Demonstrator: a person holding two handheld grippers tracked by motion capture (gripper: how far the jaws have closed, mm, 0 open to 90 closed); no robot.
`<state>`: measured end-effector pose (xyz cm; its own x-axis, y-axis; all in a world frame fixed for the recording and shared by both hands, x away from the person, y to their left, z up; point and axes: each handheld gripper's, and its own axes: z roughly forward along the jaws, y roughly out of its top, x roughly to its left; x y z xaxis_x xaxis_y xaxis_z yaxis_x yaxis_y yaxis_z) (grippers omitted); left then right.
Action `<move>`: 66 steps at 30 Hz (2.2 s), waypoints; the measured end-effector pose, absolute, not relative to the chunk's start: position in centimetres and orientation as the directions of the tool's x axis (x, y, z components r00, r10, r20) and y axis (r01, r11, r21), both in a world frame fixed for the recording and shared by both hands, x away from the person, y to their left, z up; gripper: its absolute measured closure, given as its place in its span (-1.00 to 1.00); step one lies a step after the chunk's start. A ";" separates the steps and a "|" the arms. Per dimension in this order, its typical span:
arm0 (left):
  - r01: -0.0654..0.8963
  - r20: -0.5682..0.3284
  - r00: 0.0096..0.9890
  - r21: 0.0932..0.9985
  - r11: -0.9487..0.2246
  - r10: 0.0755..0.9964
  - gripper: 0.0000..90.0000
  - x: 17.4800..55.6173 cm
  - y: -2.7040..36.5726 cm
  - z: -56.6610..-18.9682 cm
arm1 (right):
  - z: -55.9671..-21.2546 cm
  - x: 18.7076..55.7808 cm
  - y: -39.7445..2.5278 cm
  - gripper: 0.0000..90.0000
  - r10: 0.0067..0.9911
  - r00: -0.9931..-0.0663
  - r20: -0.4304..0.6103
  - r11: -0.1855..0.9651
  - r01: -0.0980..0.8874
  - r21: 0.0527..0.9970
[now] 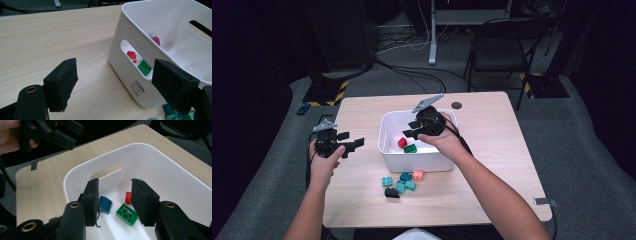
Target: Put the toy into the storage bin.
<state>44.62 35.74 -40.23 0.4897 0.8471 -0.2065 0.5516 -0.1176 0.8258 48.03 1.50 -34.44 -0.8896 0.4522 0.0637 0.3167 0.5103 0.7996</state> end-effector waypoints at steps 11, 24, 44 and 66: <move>0.545 -0.186 0.499 0.827 -0.140 0.846 -0.65 44.7 35.5 -40.3 | -34.0 44.5 0.7 0.19 0.423 -0.905 0.053 0.520 0.290 0.803; 0.558 -0.212 0.496 0.820 -0.122 0.842 -0.68 44.8 35.2 -40.5 | -35.3 40.8 1.0 0.03 0.375 -0.925 0.056 0.543 0.269 0.796; 0.538 -0.183 0.484 0.834 -0.126 0.856 -0.52 44.5 35.5 -40.2 | -42.1 38.1 1.7 0.12 0.341 -0.938 0.060 0.575 0.258 0.776; 0.542 -0.182 0.485 0.830 -0.131 0.855 -0.48 44.6 35.4 -40.4 | -48.7 38.6 2.1 0.18 0.397 -0.916 0.060 0.605 0.310 0.734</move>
<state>44.59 35.42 -40.38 0.4850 0.8554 -0.1819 0.5419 -0.1307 0.8302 38.61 2.06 -48.68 -0.9160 0.3968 0.0596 0.3096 0.6045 0.7339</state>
